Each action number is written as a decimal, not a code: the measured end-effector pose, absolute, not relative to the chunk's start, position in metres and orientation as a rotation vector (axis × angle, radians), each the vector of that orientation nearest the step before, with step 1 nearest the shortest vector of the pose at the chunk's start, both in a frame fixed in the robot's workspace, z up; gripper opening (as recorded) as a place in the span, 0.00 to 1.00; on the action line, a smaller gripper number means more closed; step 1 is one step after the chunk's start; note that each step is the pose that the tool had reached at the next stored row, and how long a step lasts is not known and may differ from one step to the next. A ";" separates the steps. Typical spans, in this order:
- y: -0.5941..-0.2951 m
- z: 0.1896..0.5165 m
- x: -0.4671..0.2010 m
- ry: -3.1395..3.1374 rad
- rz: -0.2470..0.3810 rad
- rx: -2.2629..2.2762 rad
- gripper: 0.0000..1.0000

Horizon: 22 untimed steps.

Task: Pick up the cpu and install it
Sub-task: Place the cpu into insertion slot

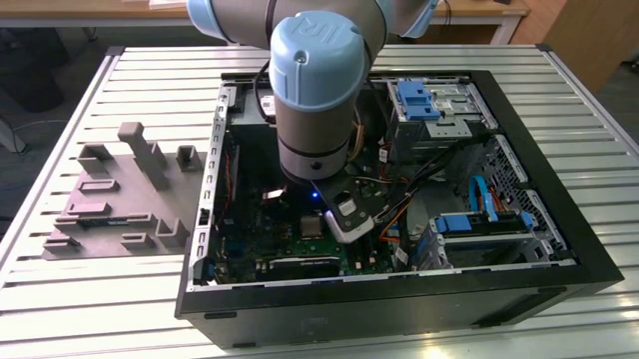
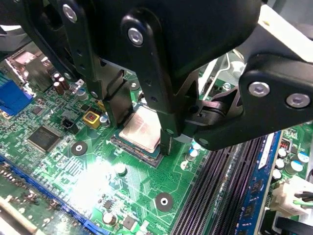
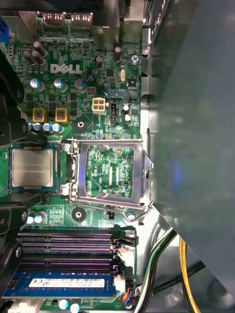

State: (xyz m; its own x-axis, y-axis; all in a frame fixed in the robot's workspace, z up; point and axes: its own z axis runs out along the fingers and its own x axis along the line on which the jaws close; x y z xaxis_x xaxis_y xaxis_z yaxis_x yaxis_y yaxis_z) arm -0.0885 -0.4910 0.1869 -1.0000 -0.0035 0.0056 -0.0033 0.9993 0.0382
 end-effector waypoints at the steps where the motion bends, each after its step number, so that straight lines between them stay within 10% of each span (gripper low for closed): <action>1: -0.491 0.187 -0.089 -3.135 -0.060 0.005 0.48; 22: -0.491 0.190 -0.088 -3.135 -0.061 0.005 0.47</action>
